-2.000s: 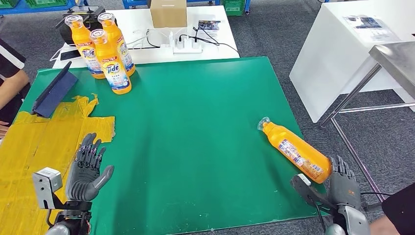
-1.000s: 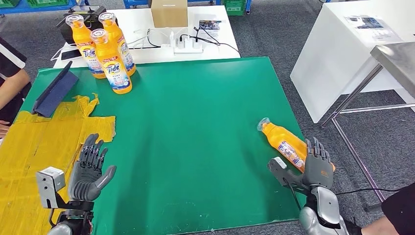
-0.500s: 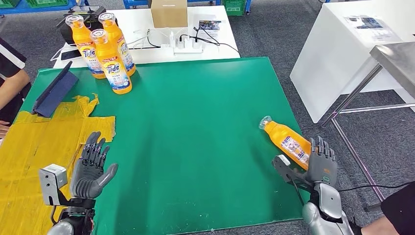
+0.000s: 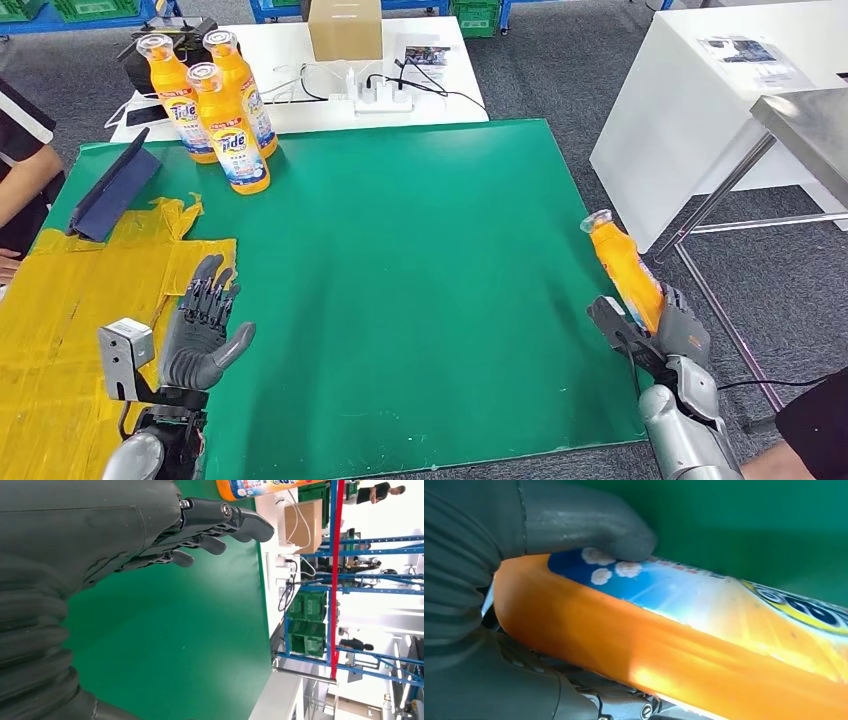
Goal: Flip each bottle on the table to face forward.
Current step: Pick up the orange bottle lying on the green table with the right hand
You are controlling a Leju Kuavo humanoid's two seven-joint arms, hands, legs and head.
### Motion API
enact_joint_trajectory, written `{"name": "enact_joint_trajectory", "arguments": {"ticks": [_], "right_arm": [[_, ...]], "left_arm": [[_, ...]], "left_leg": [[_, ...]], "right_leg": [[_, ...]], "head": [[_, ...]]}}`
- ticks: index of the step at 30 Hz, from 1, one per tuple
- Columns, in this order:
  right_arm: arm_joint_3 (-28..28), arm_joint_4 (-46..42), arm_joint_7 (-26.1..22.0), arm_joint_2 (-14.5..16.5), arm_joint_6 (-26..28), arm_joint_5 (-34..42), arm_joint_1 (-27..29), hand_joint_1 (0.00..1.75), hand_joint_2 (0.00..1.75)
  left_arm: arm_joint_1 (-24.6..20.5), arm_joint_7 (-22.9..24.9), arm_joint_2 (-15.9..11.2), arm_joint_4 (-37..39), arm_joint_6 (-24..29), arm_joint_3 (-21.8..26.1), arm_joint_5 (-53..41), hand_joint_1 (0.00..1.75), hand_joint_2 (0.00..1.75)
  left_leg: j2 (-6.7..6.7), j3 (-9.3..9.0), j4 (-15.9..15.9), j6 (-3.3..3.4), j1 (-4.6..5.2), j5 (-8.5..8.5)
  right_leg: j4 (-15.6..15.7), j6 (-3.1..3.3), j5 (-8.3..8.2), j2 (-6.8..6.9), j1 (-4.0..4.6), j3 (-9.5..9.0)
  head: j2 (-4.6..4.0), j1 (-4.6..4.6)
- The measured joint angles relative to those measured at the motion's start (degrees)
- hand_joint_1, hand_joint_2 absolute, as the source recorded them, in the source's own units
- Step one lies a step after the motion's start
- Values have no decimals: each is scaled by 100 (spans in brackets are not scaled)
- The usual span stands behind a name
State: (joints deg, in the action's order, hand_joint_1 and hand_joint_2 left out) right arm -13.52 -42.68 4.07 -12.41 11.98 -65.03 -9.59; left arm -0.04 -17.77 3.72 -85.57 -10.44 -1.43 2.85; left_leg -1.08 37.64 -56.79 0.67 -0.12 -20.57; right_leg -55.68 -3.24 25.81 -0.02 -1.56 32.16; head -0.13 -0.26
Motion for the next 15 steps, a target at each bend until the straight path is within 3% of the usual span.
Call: {"name": "enact_joint_trajectory", "arguments": {"ticks": [15], "right_arm": [[-121,178,-118,-14,-51,182,-94,140,175]], "left_arm": [[-10,-55,-16,-51,84,-128,1,0,175]], "left_leg": [[20,-23,0,-15,-14,-12]], "right_leg": [[0,6,1,-22,17,-14]], "head": [[0,-1]]}}
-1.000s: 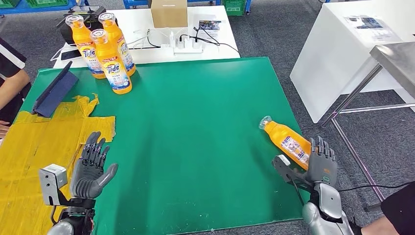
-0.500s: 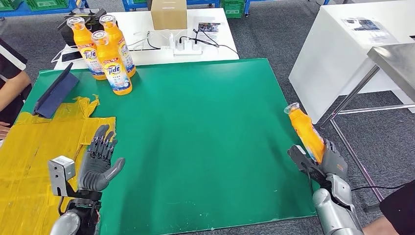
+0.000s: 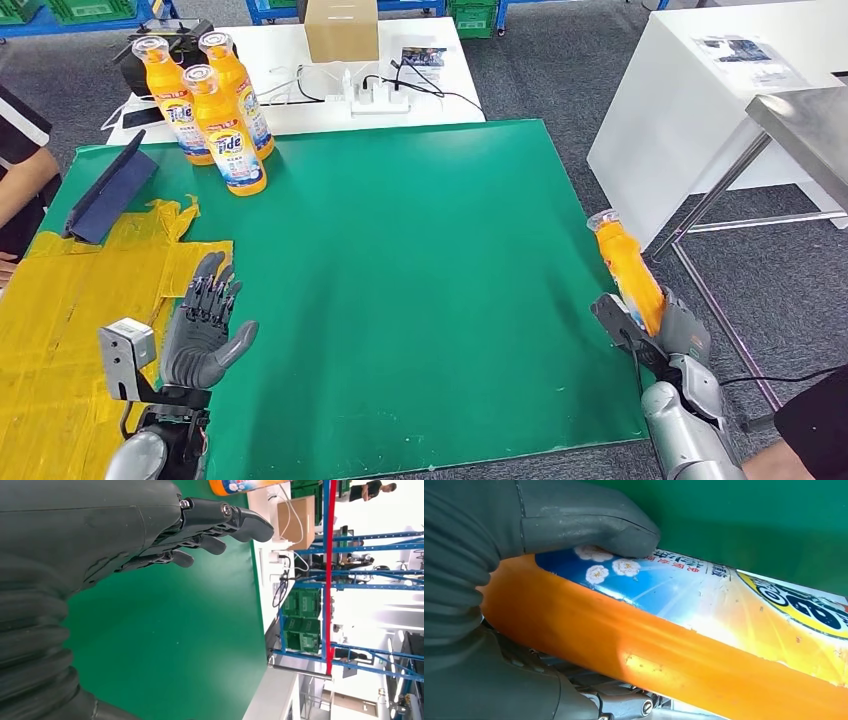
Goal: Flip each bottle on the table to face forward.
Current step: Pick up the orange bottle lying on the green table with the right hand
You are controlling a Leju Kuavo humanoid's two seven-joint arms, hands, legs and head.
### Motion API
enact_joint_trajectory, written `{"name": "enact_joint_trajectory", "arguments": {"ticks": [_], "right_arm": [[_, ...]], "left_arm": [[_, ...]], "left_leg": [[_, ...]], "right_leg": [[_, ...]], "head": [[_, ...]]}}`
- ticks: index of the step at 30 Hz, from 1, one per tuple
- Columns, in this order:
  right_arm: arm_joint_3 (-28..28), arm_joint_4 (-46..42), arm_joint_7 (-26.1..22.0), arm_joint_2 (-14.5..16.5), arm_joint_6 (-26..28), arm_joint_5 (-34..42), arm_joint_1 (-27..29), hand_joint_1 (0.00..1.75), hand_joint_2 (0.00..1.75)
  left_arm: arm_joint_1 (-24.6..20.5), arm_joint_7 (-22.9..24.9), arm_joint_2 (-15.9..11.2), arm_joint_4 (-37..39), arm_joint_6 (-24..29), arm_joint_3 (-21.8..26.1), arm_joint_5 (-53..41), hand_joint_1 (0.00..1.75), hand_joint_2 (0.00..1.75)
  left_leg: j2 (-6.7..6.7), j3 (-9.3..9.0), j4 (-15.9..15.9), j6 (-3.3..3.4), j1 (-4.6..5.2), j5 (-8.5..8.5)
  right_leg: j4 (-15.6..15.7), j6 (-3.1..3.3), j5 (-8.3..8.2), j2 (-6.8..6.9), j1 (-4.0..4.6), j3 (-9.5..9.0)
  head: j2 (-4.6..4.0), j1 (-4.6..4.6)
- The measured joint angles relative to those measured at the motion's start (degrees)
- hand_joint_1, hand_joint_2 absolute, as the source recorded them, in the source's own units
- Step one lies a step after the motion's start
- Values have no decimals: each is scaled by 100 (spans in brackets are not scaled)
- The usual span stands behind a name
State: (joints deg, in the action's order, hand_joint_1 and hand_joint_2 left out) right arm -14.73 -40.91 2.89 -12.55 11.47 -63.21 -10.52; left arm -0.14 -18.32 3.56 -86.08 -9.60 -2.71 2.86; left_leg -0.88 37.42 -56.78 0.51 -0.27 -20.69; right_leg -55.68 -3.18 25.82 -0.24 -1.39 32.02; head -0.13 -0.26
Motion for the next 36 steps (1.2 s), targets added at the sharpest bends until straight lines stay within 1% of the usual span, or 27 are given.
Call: {"name": "enact_joint_trajectory", "arguments": {"ticks": [7,11,12,14,15,17,19,21,22,24,26,28,30,34,36], "right_arm": [[-22,19,-2,0,-2,0,-14,139,175],[-28,28,-44,0,-2,17,-18,132,175],[-28,29,-83,0,4,35,-17,129,175],[-29,29,-174,1,33,76,-13,127,175],[-30,28,-227,3,75,99,-6,129,175],[-27,15,-326,21,218,134,22,141,175],[-17,-34,-444,62,434,163,74,161,175],[4,-156,-585,128,676,203,156,175,175],[22,-262,-666,171,832,220,224,175,175],[95,-729,-791,306,1364,111,467,175,175],[282,-1590,-637,504,1857,-277,826,175,175],[584,-2567,-267,679,2011,-755,1155,175,175],[854,-3398,-28,776,2159,-1109,1384,175,175],[1130,-4579,263,883,2610,-1831,1636,175,175],[1178,-5047,389,943,2724,-2301,1747,175,175]], "left_arm": [[0,0,-2,-2,0,-2,0,0,175],[1,-9,-4,-3,10,-2,0,0,175],[4,-19,-5,-7,17,-2,1,0,175],[16,-42,-7,-27,31,-2,2,0,175],[26,-54,-8,-44,39,-2,2,0,175],[58,-67,-12,-90,58,-1,3,0,175],[103,-74,-17,-137,80,1,4,0,175],[161,-76,-23,-178,111,3,4,0,175],[199,-76,-25,-200,129,5,4,0,175],[304,-74,-26,-267,180,12,-3,0,175],[440,-71,-26,-356,227,34,-31,0,175],[562,-72,-19,-436,236,67,-60,0,175],[649,-78,-5,-493,226,108,-70,0,175],[738,-86,18,-535,204,194,-75,0,175],[759,-87,30,-539,190,227,-76,0,175]], "left_leg": [[0,-1,0,0,0,0],[0,-1,0,0,0,0],[0,-1,0,0,0,0],[0,-1,0,0,0,0],[0,0,0,0,0,0],[0,1,0,-1,0,-1],[-1,4,0,-3,0,-1],[1,10,0,-4,0,0],[2,13,0,-5,0,1],[3,18,0,-6,-1,0],[3,25,1,-9,-2,-3],[-1,30,1,-14,-5,-4],[-21,34,2,-21,-13,-7],[-44,38,2,-27,-16,-16],[-43,45,2,-24,-8,-17]], "right_leg": [[0,0,0,0,0,-1],[0,0,0,0,0,-2],[0,0,0,0,0,-2],[0,0,0,0,1,-2],[0,0,0,0,1,-2],[-1,0,0,0,2,-4],[-1,0,0,0,4,-22],[-3,1,-2,-2,8,-45],[-5,2,-2,-3,9,-52],[-7,3,-2,-6,14,-50],[-10,6,2,-6,17,-40],[-13,17,12,-2,19,-29],[-15,24,30,16,20,-8],[-13,22,50,31,17,13],[-12,19,46,31,10,1]], "head": [[0,0],[0,0],[0,0],[0,0],[0,0],[0,0],[0,0],[0,1],[0,1],[0,1],[0,4],[0,8],[0,6],[0,2],[0,1]]}}
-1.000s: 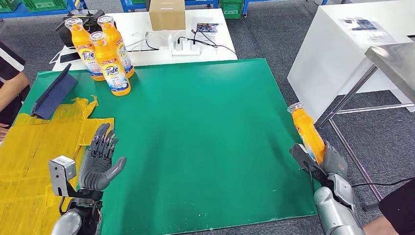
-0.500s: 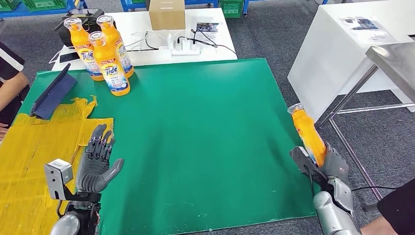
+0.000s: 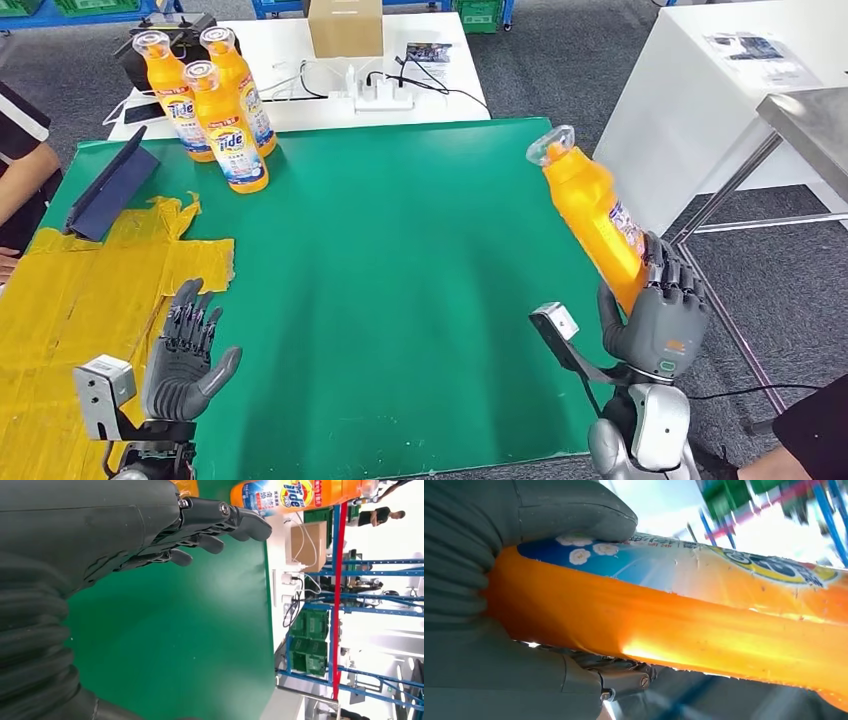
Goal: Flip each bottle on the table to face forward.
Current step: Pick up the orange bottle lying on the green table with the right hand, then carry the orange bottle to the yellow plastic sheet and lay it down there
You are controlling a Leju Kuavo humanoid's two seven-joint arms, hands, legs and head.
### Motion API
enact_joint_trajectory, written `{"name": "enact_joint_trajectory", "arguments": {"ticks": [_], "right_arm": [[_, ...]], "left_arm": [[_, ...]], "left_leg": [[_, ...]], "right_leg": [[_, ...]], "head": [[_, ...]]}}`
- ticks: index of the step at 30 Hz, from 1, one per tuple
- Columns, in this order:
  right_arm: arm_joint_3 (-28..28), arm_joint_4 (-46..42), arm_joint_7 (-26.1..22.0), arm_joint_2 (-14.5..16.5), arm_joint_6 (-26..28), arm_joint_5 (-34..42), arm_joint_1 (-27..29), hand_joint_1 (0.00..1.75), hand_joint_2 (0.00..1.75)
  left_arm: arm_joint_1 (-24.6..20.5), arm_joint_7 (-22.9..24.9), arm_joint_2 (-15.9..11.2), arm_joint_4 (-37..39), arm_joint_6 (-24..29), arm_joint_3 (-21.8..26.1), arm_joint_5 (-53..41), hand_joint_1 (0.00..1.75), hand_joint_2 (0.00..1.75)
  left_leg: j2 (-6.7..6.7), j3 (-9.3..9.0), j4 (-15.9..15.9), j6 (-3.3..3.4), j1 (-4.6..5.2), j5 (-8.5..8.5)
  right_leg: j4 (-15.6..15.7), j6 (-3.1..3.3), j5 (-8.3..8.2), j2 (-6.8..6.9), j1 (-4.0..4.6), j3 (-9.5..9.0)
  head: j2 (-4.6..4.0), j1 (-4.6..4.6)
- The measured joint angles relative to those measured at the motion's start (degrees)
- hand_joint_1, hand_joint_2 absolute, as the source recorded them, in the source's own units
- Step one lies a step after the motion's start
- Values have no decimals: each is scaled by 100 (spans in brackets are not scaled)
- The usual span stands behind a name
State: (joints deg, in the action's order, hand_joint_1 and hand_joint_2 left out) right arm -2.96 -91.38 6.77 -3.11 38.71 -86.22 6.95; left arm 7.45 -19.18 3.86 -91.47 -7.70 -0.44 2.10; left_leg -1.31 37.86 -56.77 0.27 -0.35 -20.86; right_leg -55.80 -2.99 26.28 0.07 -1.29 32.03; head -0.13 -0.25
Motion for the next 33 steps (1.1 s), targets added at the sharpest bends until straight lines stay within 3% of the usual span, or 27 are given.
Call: {"name": "enact_joint_trajectory", "arguments": {"ticks": [5,8,10,13,16,21,33], "right_arm": [[-141,-986,-471,304,24,-361,127,175,175],[-38,-1315,-536,405,9,143,172,175,175],[283,-1374,-781,289,-101,1400,191,175,175],[756,-1211,-1715,139,-838,3841,59,175,175],[1074,-676,-2566,200,-1694,5207,-290,175,175],[1453,144,-2938,398,-2182,5512,-801,175,175],[2246,1412,-2876,666,-2614,5265,-1510,175,175]], "left_arm": [[8,37,19,-66,34,40,2,0,175],[17,56,22,-102,37,52,2,0,175],[25,34,25,-110,-27,55,1,0,175],[-50,-34,26,-63,-183,31,0,0,175],[-315,-70,21,91,-344,-129,12,0,175],[-643,-69,-23,272,-534,-488,67,0,175],[-1092,-39,-108,581,-727,-1185,46,0,175]], "left_leg": [[6,10,-1,8,8,7],[8,10,-1,8,8,6],[8,10,-1,8,8,6],[10,9,0,7,7,7],[10,6,0,8,5,18],[7,9,0,9,4,27],[9,20,-1,8,4,30]], "right_leg": [[0,-5,-12,0,-8,-16],[0,-5,-12,-1,-7,-19],[0,-5,-12,-1,-7,-17],[0,-3,-13,-1,-7,-8],[0,1,-18,-1,-5,8],[-3,-2,-27,0,-5,-11],[-3,-1,-33,0,-5,-9]], "head": [[0,0],[0,1],[0,1],[0,1],[0,2],[0,2],[0,1]]}}
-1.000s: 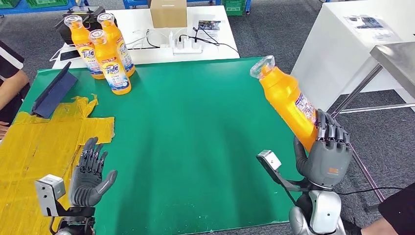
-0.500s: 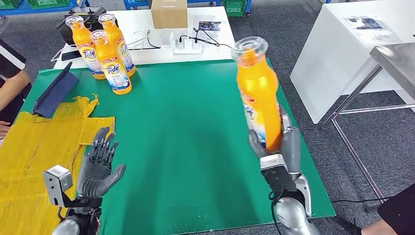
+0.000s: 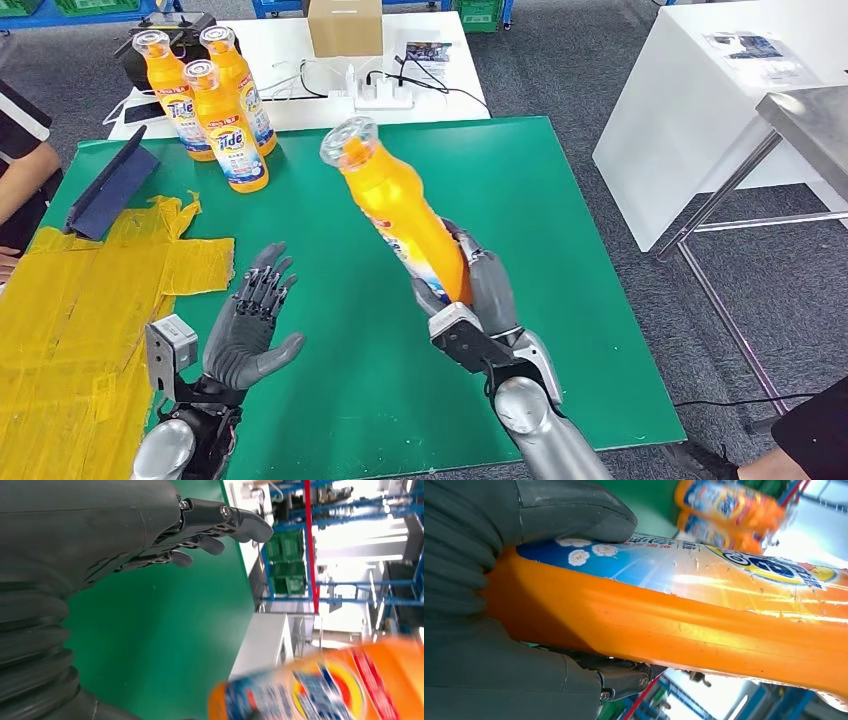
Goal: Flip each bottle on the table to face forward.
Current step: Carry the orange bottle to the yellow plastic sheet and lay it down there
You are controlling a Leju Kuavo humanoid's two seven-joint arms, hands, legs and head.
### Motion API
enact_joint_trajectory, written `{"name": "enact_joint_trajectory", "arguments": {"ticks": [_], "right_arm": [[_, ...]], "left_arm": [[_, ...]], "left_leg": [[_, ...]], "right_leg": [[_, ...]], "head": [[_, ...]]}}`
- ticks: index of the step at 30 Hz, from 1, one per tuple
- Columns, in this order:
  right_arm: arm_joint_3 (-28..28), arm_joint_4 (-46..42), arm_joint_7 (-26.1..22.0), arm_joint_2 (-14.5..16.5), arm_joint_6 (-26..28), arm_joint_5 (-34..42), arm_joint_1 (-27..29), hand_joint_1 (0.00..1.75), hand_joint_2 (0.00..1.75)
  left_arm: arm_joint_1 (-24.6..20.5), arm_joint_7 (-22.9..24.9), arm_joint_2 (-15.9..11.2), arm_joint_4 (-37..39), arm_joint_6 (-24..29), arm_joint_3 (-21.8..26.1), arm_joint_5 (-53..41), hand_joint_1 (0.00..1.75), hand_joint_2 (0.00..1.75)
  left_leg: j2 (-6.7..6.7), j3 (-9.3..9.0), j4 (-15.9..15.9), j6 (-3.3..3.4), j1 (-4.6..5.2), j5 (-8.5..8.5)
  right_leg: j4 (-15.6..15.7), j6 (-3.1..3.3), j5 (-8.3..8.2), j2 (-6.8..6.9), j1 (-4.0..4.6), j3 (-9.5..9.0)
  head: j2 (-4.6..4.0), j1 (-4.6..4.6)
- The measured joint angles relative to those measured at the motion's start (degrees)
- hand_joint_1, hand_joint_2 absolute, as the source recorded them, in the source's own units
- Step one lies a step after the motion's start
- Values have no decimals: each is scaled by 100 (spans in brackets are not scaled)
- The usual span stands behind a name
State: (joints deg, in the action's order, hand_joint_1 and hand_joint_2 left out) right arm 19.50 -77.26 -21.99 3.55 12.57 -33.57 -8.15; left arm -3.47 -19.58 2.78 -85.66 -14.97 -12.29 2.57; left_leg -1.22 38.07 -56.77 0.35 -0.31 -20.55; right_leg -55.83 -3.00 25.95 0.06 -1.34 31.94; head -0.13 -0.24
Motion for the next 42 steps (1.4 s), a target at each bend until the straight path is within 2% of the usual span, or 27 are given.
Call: {"name": "enact_joint_trajectory", "arguments": {"ticks": [6,18,23,28,34,40,41,42], "right_arm": [[304,454,0,134,-42,16,-196,175,175],[418,709,-5,148,-68,27,-273,175,175],[560,802,-167,170,-517,255,-367,175,175],[942,943,-363,265,-778,233,-485,175,175],[1669,1037,-350,367,-376,-468,-534,175,175],[2052,971,-226,325,-315,-471,-601,175,175],[2096,961,-223,316,-330,-396,-611,175,175],[2141,956,-228,307,-356,-298,-622,175,175]], "left_arm": [[-185,4,-9,150,2,-227,-47,0,175],[-235,4,-44,220,2,-331,-47,0,175],[-330,5,-44,296,-9,-377,-33,0,175],[-560,50,-44,500,-47,-482,55,0,175],[-684,50,-45,734,-7,-509,182,0,175],[-670,-30,-49,809,4,-506,255,0,175],[-670,-39,-49,816,4,-509,266,6,175],[-670,-48,-49,821,4,-514,277,49,175]], "left_leg": [[0,1,0,1,1,2],[0,7,0,1,1,2],[0,7,0,1,1,2],[1,7,0,1,1,2],[1,8,0,1,0,2],[1,9,0,1,1,2],[1,9,0,1,1,2],[2,8,0,1,1,2]], "right_leg": [[-1,0,0,0,-1,-1],[0,0,0,0,-1,5],[0,0,0,0,-1,5],[-1,0,0,0,-1,5],[-1,0,0,0,-1,7],[0,0,0,0,-2,9],[0,0,0,0,-2,9],[0,0,0,0,-2,8]], "head": [[0,0],[0,0],[0,0],[0,0],[0,0],[0,-2],[0,-2],[0,-2]]}}
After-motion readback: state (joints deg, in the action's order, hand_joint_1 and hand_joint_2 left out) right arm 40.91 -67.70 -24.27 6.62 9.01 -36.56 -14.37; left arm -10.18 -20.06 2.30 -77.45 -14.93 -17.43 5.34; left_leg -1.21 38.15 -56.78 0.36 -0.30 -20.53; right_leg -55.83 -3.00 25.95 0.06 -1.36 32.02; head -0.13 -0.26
